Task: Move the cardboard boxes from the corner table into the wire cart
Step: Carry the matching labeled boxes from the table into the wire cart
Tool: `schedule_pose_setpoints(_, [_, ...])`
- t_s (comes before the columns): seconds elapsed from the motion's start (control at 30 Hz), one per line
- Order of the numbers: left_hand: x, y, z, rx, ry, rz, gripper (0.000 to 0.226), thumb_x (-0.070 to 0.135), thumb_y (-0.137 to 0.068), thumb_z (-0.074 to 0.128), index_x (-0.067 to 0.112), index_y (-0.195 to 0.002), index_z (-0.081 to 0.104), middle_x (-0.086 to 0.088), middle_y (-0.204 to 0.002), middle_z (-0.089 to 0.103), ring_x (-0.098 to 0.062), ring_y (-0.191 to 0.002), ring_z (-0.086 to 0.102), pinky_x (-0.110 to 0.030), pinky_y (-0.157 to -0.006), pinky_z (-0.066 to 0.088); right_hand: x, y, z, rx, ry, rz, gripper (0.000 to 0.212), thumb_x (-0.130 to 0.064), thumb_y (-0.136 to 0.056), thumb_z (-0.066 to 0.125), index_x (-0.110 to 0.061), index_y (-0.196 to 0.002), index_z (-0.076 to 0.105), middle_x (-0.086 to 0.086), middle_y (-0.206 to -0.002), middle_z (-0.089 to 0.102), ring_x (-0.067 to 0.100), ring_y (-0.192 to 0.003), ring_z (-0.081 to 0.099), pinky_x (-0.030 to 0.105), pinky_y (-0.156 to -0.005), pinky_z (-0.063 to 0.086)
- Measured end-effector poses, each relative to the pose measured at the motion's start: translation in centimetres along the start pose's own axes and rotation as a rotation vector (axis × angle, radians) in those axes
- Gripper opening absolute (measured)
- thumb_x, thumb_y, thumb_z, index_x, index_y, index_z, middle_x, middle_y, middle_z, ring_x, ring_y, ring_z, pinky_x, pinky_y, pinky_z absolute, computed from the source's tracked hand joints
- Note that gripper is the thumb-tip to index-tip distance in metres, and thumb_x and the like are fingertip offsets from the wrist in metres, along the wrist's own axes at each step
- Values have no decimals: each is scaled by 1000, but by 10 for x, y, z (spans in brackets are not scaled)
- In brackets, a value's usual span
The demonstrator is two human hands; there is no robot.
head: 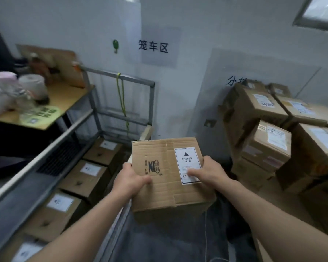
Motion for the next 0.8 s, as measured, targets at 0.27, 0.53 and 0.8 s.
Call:
schedule_pose_setpoints(0.27, [-71, -41, -145, 182, 73, -63, 62, 38, -68, 85, 19, -112, 45, 4, -103, 61, -21, -97, 59, -40, -87, 52, -176, -27, 73, -83, 1, -230, 43, -49, -68, 81, -28, -92, 52, -11, -93, 60, 17, -88, 57, 32, -69, 41])
schedule_pose_setpoints(0.53, [-166, -47, -223, 344, 171, -225, 58, 37, -68, 82, 23, -110, 44, 8, -99, 60, -10, -86, 58, -35, -74, 51, -296, -42, 170, -257, 99, -379, 61, -53, -64, 81, -22, -108, 53, -7, -101, 61, 19, -97, 59, 37, -78, 49])
schedule_pose_setpoints(0.8, [-278, -23, -235, 527, 360, -500, 62, 33, -67, 87, 24, -108, 42, 11, -96, 54, -4, -85, 54, -26, -63, 45, -375, -42, 306, -518, 254, -606, 63, -52, -67, 83, -23, -112, 49, -8, -102, 61, 11, -92, 60, 36, -76, 54])
Point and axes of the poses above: each hand's wrist, its own y-axis away from the middle knuckle, its own z-axis out of the palm, x = y × z, the point moved 5 cm from there along -y, towards the middle knuckle
